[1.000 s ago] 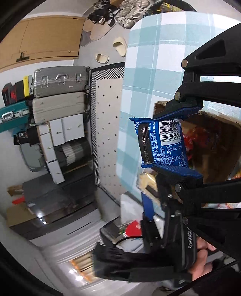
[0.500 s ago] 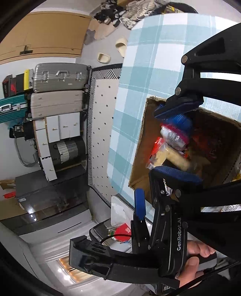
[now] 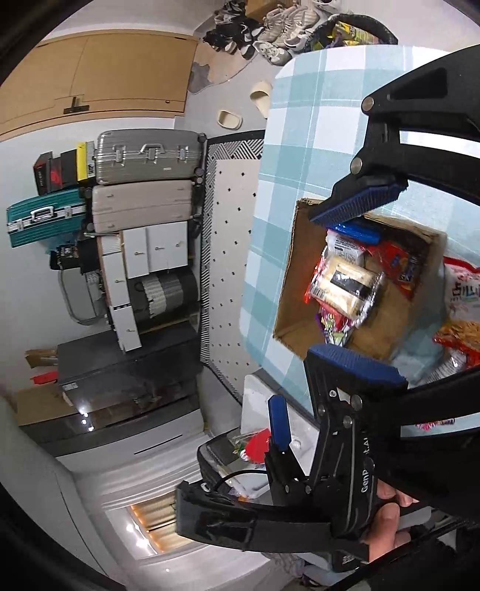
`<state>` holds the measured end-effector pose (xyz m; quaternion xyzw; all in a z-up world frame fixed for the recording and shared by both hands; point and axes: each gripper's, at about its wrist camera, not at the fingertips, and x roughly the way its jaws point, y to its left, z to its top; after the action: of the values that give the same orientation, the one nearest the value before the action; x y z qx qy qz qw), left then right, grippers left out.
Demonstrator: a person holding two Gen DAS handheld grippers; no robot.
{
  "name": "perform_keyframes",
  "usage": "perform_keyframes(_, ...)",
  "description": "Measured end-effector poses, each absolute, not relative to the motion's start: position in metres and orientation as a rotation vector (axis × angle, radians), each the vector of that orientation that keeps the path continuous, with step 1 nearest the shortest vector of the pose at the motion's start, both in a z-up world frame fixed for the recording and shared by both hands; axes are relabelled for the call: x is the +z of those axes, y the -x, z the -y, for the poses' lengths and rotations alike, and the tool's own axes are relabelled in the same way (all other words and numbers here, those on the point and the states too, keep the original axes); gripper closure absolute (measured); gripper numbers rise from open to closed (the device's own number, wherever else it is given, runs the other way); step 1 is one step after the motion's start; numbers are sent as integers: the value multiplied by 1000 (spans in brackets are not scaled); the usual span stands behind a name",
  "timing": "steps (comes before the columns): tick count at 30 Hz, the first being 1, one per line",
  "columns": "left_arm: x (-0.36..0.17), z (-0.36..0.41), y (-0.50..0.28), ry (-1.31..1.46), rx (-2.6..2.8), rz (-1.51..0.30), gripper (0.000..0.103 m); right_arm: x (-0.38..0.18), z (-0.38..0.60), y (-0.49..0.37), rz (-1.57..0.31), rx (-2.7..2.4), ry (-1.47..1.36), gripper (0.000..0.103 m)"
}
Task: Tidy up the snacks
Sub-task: 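Open both grippers to drop the packets into the box, then move both tools back toward the remaining snack pile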
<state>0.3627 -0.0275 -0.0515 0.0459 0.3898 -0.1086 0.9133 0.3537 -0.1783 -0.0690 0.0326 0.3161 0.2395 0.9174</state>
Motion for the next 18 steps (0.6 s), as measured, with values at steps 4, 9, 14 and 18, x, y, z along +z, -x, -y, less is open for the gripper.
perform_keyframes(4,-36,23,-329,-75,-241,-753,23,-53,179,-323,-578,473,-52,28)
perform_keyframes(9,-19,17,-291,-37,-266,-711,22,-30,187,-274,-413,429,-47,16)
perform_keyframes(14,-2,19,-249,-72,-262,-634,18,-17,191,-234,-329,430,-38,8)
perform_keyframes(18,8,18,-223,-59,-268,-601,18,-10,197,-205,-267,397,-56,3)
